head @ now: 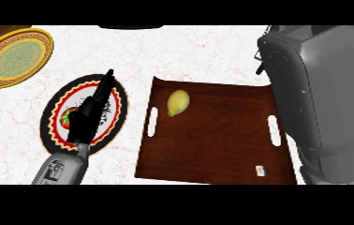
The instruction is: Pick the bell pepper from the tray and place it in the tiered shelf
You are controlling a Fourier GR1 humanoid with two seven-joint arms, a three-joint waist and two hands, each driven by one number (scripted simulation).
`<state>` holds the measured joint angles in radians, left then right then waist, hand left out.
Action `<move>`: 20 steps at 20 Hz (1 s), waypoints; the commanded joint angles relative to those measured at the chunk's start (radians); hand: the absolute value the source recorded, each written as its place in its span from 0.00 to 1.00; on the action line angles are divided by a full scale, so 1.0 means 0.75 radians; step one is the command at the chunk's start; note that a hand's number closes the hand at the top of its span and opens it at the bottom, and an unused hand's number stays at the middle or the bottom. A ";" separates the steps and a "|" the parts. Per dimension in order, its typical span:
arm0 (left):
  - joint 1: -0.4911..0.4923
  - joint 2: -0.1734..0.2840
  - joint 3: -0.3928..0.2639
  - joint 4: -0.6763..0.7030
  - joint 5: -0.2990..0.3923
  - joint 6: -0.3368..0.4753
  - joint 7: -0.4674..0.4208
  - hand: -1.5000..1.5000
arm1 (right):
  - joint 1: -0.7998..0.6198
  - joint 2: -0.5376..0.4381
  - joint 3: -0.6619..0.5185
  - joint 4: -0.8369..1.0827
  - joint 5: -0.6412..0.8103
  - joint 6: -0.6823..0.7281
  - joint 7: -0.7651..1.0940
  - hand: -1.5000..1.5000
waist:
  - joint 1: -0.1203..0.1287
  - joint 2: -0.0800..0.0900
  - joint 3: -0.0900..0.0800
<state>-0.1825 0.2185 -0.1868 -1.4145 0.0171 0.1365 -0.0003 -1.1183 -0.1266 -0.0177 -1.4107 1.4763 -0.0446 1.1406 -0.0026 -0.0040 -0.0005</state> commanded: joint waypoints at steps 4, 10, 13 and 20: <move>0.011 0.007 0.002 -0.063 -0.022 -0.007 0.062 0.50 | -0.014 -0.136 -0.161 -0.032 0.023 0.130 0.012 1.00 | 0.004 0.000 0.001; 0.070 0.019 0.021 -0.113 -0.019 -0.050 0.025 0.50 | -0.075 -0.204 -0.212 0.114 0.026 0.111 -0.103 1.00 | 0.018 0.003 0.000; 0.054 -0.012 0.022 -0.114 -0.013 -0.043 0.066 0.50 | -0.074 -0.229 -0.182 0.209 0.095 0.077 -0.126 1.00 | 0.019 0.005 0.000; -0.004 -0.030 0.046 -0.018 -0.039 -0.072 0.016 0.50 | 0.024 -0.304 -0.207 0.320 0.103 -0.097 -0.221 1.00 | 0.013 0.007 0.000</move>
<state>-0.1910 0.1998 -0.1530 -1.4221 -0.0047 0.0923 0.0162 -1.1572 -0.3486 -0.1860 -1.2065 1.5274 -0.0393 0.9775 0.0067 0.0012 -0.0004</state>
